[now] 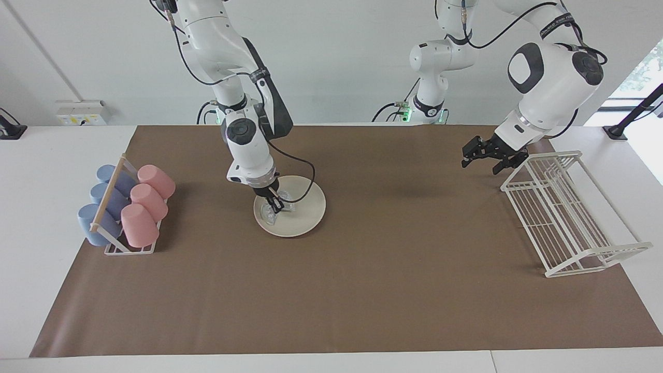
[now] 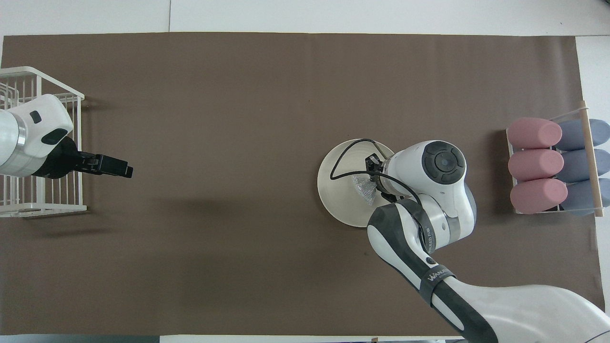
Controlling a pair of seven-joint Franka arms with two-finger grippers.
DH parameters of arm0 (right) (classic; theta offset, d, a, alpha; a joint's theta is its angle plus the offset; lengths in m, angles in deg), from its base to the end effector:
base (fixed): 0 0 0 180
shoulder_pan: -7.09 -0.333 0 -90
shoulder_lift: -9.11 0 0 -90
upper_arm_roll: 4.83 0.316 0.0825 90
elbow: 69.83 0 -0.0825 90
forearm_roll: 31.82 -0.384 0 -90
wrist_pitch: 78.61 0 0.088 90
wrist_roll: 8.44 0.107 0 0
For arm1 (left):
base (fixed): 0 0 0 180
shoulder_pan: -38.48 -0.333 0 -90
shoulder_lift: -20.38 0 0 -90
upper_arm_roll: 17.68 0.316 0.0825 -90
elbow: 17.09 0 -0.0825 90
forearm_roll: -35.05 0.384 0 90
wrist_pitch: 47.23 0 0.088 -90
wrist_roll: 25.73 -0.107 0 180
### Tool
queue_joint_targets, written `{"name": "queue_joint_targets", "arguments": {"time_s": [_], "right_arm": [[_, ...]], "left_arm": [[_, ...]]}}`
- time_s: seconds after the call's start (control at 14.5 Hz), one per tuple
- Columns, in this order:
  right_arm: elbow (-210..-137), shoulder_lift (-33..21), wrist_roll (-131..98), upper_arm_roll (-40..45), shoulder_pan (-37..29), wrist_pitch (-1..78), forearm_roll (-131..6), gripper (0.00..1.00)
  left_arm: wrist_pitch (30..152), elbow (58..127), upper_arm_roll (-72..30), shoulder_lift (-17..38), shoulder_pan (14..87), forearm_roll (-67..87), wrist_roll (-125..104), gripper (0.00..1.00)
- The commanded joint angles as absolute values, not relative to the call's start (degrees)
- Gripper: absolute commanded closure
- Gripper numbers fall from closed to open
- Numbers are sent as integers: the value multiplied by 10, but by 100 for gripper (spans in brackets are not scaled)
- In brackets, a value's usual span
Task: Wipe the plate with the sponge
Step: 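Rub the scrubber in circles over the plate with the right gripper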
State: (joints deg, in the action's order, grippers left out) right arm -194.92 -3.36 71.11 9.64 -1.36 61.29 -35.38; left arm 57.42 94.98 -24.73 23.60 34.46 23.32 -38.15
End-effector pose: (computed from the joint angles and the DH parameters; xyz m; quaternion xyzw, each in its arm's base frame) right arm 0.5175 0.2176 0.2965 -0.8661 0.4970 0.0224 0.0478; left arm 0.5336 -0.0458 0.4952 0.9894 -0.1042 -0.0287 0.0971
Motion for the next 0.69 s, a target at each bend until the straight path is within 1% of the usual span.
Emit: {"name": "queue_joint_targets", "arguments": {"time_s": [0.0,0.41,0.55,0.62], "right_arm": [[-1959,-49,795,99,-71,640,-359,100],[-1950,-46,812,99,-75,640,-359,100],[-1922,-42,826,99,-75,625,-359,100],[-1895,-42,840,99,-75,599,-359,100]], "left_arm": [[586,962,-245,246,351,245,-370,0],[599,970,-245,248,351,245,-369,0],[599,970,-245,248,351,245,-369,0],[599,970,-245,248,351,244,-369,0]]}}
